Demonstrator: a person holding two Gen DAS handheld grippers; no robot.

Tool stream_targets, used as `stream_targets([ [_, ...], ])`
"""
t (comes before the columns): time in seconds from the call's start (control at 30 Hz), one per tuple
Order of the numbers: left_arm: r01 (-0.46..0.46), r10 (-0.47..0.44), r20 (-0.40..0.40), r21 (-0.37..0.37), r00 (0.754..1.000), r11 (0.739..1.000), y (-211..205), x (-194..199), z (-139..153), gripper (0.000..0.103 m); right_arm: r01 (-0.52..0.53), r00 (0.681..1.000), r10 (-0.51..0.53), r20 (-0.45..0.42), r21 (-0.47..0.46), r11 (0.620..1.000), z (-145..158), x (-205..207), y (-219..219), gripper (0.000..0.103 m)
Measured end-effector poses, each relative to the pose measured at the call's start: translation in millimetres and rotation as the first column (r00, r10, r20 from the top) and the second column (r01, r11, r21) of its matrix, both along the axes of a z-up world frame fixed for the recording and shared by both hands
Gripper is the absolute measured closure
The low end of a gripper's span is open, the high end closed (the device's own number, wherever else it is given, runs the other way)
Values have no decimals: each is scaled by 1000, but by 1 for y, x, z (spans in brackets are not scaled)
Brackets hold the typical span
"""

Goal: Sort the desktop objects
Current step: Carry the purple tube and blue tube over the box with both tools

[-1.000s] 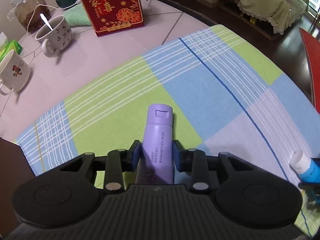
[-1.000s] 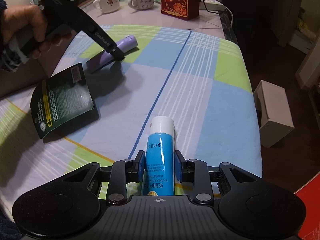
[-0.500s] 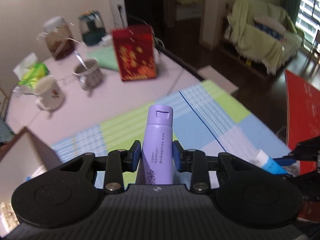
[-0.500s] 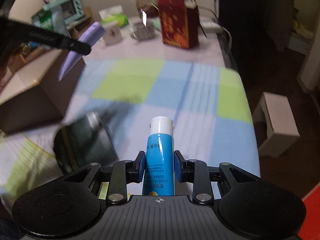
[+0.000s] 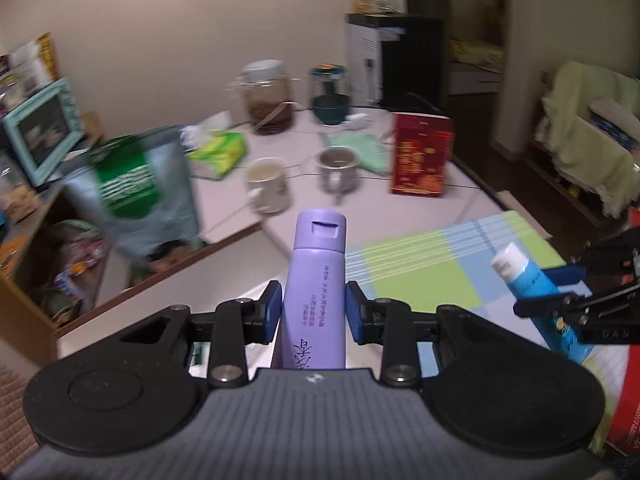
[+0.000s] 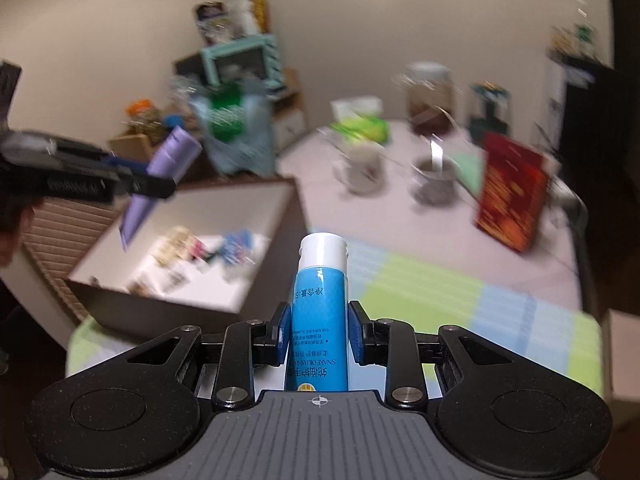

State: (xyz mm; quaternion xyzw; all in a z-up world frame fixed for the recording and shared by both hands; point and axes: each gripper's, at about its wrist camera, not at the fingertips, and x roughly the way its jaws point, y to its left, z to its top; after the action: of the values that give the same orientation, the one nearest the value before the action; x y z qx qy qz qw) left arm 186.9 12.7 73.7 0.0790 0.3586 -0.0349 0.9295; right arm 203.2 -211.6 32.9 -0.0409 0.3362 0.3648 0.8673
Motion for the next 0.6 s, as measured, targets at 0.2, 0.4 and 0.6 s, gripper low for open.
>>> stream_targets([
  [0.2, -83, 83, 15, -9, 996, 997, 51, -20, 8, 74, -90, 996, 88, 35, 49, 995, 19, 7, 66, 74],
  [0.4, -126, 126, 16, -23, 992, 992, 97, -30, 9, 74, -127, 992, 126, 8, 82, 989, 21, 21, 121, 74],
  [0.6, -130, 129, -19, -44, 991, 991, 133, -22, -4, 74, -129, 990, 133, -51, 82, 988, 5, 42, 174, 74],
])
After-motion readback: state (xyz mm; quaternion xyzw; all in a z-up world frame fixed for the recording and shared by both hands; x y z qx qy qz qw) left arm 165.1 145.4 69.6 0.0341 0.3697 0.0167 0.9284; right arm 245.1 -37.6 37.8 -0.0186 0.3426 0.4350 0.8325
